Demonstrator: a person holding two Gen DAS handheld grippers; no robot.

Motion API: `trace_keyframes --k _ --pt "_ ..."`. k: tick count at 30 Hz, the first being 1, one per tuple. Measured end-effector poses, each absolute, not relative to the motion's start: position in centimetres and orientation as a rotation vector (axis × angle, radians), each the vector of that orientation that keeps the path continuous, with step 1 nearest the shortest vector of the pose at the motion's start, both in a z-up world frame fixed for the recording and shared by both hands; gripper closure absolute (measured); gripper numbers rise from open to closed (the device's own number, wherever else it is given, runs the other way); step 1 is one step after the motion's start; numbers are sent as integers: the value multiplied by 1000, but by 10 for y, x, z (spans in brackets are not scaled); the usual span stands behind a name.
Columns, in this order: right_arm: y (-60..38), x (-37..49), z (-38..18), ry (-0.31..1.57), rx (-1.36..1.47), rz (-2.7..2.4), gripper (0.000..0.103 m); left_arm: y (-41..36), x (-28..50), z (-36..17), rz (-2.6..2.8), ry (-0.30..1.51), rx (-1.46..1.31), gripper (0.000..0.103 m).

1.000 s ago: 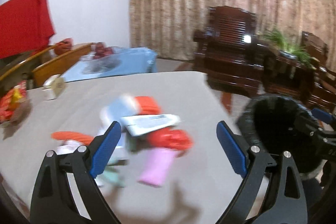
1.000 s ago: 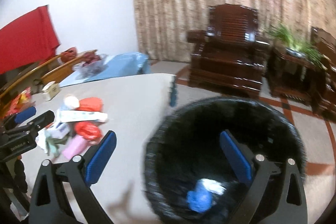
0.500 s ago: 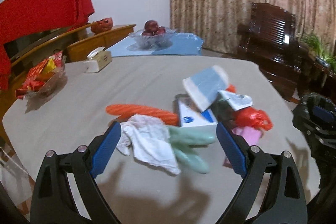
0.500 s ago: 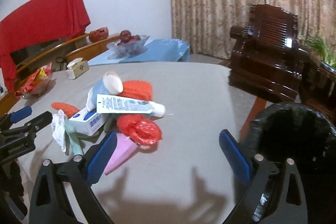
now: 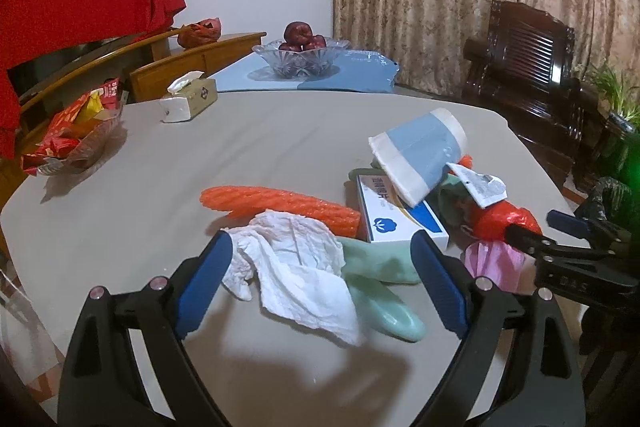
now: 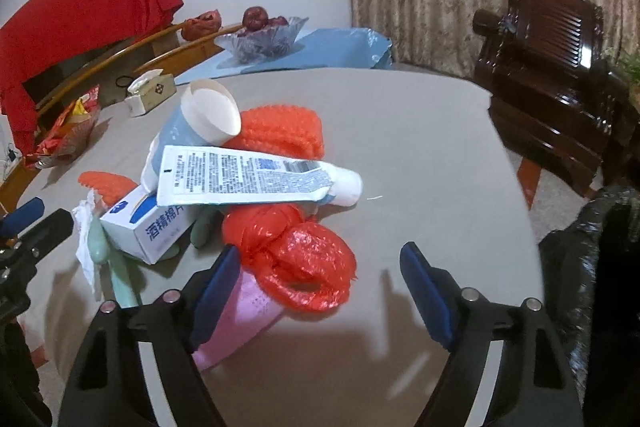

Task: Collect trash
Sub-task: 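Grasp the red plastic bag with the right gripper while the left gripper grasps the pink sponge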

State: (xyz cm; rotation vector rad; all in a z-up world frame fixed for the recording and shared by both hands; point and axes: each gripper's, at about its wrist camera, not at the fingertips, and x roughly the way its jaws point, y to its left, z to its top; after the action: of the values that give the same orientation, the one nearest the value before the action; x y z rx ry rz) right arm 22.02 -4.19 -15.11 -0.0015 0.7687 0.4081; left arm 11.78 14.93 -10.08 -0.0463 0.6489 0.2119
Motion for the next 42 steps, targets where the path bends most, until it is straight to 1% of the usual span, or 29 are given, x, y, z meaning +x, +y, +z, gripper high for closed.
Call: trace_keyframes --k 1,3,6,8,9,14,22,34,40,41,42 --pt "-41 223 -152 779 -2 423 31 148 119 -101 209 650 -47 15" --pt "-39 226 -155 802 2 459 50 146 121 -103 202 653 -48 16" --pt "-40 223 -154 802 3 496 65 139 122 -104 189 655 -44 16" --pt "-42 220 -151 795 2 505 70 136 122 -104 182 654 -45 16" --pt "-43 218 -148 788 3 506 78 133 123 -104 178 654 -45 16" --pt "-54 203 -137 757 13 519 79 122 122 -104 157 653 -43 17" --pt "-81 182 -124 726 36 472 80 100 120 -108 109 663 -33 20" --pt "-119 168 -125 724 40 378 80 53 131 -131 6 728 -6 29" --pt "-128 163 -124 718 36 361 80 40 145 -151 -12 795 -5 42" --pt "-129 163 -125 719 39 359 80 38 148 -154 -15 806 -7 46" --pt "-130 162 -125 720 42 357 80 37 149 -157 -14 816 -5 54"
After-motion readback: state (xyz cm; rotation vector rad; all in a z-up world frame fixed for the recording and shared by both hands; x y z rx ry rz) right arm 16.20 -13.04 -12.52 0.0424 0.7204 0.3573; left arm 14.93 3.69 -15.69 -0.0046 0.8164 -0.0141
